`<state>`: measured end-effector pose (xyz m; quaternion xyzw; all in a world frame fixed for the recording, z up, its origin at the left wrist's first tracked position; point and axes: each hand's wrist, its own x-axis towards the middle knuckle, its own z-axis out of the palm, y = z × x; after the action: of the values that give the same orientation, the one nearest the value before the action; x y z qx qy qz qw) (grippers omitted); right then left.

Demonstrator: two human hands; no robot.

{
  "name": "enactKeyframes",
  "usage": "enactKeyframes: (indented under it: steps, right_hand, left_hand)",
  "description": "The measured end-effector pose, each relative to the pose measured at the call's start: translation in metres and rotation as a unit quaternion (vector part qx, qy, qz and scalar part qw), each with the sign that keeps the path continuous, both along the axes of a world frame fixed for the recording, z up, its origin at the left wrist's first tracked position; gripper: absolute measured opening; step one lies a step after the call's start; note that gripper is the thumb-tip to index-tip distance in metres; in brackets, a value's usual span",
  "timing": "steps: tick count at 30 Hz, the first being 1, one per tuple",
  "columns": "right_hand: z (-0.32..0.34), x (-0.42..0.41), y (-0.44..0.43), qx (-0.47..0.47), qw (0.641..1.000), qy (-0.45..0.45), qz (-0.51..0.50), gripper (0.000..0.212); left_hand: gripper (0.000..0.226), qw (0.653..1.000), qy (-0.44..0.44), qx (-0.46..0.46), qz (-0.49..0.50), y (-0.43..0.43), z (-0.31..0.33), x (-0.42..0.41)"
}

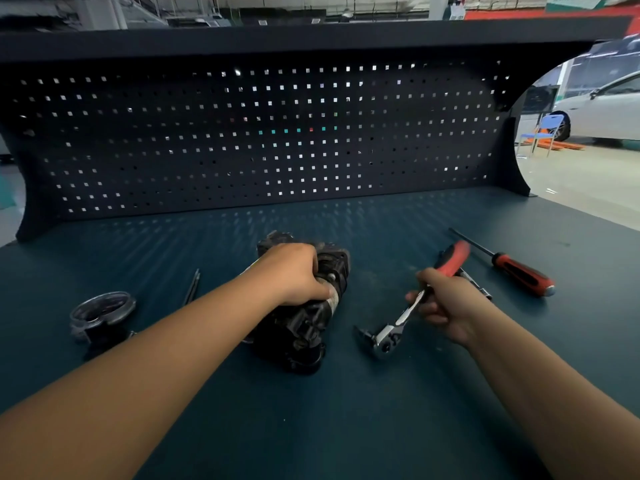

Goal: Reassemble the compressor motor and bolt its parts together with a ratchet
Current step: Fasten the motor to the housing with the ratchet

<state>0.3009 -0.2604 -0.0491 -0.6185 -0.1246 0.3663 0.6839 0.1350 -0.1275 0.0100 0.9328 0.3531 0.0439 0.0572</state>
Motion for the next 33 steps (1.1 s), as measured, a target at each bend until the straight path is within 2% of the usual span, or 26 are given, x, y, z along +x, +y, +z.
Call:
enactKeyframes:
  steps: [3,7,9,11,14,16,18,20,23,24,25,26,28,31,33]
  right_hand:
    - [-0.005,0.004,0.007,-0.063,0.995,0.005,0.073,0.018]
    - [-0.009,0.01,0.009,-0.13,0.984,-0.081,0.092,0.02]
    - [-0.012,0.012,0.009,-0.168,0.97,-0.143,0.098,0.024]
    - [-0.014,0.014,0.008,-0.204,0.952,-0.198,0.114,0.029]
    - [-0.013,0.015,0.007,-0.244,0.928,-0.251,0.127,0.038]
    - [-0.013,0.014,0.007,-0.27,0.913,-0.277,0.131,0.042]
    - [-0.013,0.014,0.009,-0.293,0.897,-0.301,0.135,0.042]
    - [-0.011,0.011,0.01,-0.32,0.878,-0.328,0.137,0.042]
    - [-0.002,-0.001,0.01,-0.369,0.808,-0.448,0.104,0.044]
    - [0.001,-0.008,0.011,-0.353,0.792,-0.493,0.07,0.045]
    - [0.004,-0.017,0.013,-0.308,0.795,-0.521,0.041,0.043]
    - [0.006,-0.027,0.016,-0.244,0.812,-0.53,0.022,0.039]
    - [0.009,-0.05,0.025,-0.155,0.841,-0.517,0.029,0.035]
    - [0.009,-0.072,0.039,-0.124,0.865,-0.482,0.058,0.031]
    - [0.006,-0.07,0.047,-0.11,0.884,-0.451,0.06,0.037]
  left_hand:
    - [0.048,1.0,0.008,0.018,0.018,-0.006,0.005,-0.006]
    - [0.05,0.978,-0.062,0.189,0.056,-0.04,-0.013,-0.05]
    - [0.067,0.978,-0.065,0.172,0.098,-0.055,-0.029,-0.075]
    - [0.083,0.983,-0.089,0.111,0.119,-0.06,-0.051,-0.088]
    - [0.093,0.979,-0.161,0.015,0.128,-0.066,-0.075,-0.083]
    - [0.098,0.967,-0.214,-0.011,0.14,-0.067,-0.083,-0.076]
    - [0.097,0.955,-0.253,-0.02,0.153,-0.064,-0.087,-0.072]
    - [0.09,0.954,-0.257,-0.007,0.154,-0.063,-0.088,-0.07]
    - [0.07,0.95,-0.27,0.01,0.159,-0.063,-0.086,-0.068]
    - [0.068,0.948,-0.276,0.009,0.16,-0.063,-0.085,-0.067]
    - [0.067,0.947,-0.279,0.01,0.16,-0.063,-0.085,-0.067]
    - [0.067,0.946,-0.281,0.013,0.16,-0.064,-0.084,-0.066]
    - [0.067,0.944,-0.287,0.014,0.161,-0.065,-0.083,-0.064]
    - [0.068,0.942,-0.291,0.006,0.166,-0.065,-0.083,-0.065]
    - [0.068,0.94,-0.297,0.001,0.169,-0.066,-0.083,-0.066]
